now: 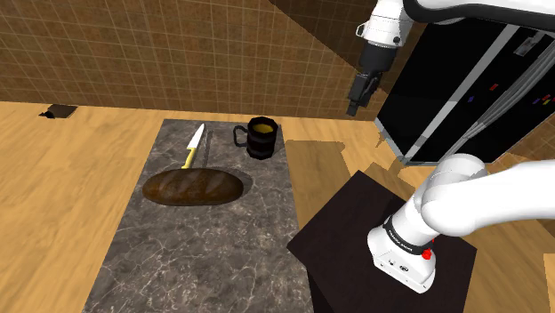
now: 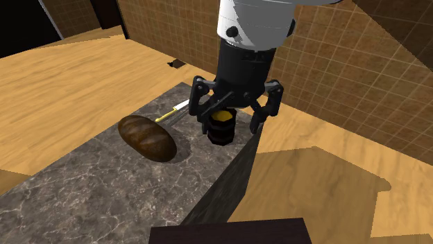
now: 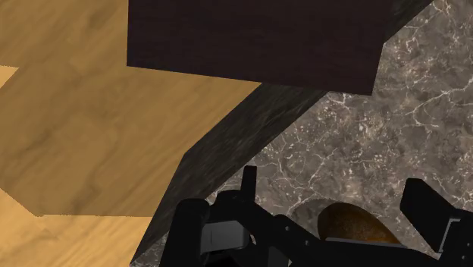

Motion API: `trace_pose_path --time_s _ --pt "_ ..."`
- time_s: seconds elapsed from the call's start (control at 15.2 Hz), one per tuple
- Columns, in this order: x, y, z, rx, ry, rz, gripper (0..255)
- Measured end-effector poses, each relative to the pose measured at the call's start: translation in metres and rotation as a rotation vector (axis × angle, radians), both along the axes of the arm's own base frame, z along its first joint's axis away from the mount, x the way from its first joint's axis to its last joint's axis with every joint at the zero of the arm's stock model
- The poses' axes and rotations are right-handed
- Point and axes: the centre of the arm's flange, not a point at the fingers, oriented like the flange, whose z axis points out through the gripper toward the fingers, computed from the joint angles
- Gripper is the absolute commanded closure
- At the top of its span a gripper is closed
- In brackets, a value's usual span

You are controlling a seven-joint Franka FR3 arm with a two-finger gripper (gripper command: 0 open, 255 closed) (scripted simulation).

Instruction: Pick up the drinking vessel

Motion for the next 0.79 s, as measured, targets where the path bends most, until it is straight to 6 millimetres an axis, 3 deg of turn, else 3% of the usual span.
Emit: trace_pose_path --time_s 0.26,0.79 --pt "0.021 -0.002 -0.015 -0.007 -0.001 0.043 0" --pt "0.111 -0.007 -0.071 -0.033 -0.009 0.208 0"
